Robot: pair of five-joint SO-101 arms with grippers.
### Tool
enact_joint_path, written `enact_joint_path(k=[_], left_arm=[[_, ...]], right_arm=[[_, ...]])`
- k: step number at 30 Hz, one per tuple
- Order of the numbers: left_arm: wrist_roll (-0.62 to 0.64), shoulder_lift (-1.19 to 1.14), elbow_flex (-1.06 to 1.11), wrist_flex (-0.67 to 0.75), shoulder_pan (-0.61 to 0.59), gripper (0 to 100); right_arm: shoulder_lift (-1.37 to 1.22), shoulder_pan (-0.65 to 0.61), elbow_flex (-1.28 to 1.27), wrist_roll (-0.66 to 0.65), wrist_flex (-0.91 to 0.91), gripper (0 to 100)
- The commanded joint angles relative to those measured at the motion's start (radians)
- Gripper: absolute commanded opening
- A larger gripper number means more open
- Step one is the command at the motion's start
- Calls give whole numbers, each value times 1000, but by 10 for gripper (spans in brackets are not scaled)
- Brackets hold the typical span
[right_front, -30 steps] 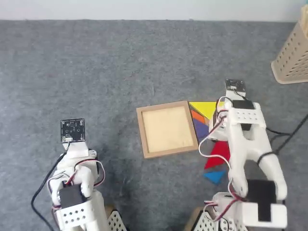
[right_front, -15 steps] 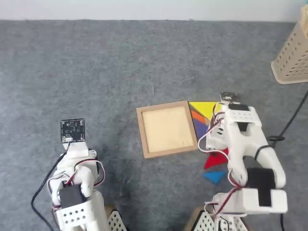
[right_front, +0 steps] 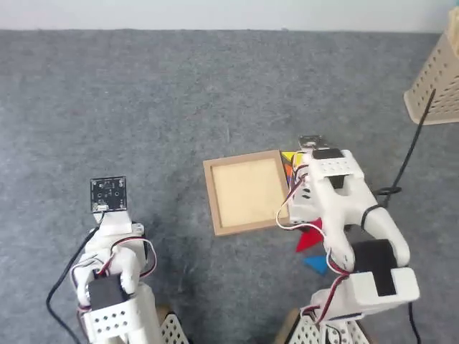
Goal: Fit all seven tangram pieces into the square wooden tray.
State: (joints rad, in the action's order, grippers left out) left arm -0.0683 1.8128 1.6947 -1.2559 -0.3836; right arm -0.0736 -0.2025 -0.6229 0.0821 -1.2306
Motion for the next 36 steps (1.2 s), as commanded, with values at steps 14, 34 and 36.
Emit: enact_joint_path(k=[14, 34, 36], left_arm=[[8, 14, -8, -8, 5, 13], [8, 14, -8, -8, 3, 13], [8, 14, -8, -8, 3, 13]], right_arm=[[-41, -1, 66, 20, 51, 146], [423, 7, 61, -207, -101, 7], [489, -4, 61, -255, -130, 7]])
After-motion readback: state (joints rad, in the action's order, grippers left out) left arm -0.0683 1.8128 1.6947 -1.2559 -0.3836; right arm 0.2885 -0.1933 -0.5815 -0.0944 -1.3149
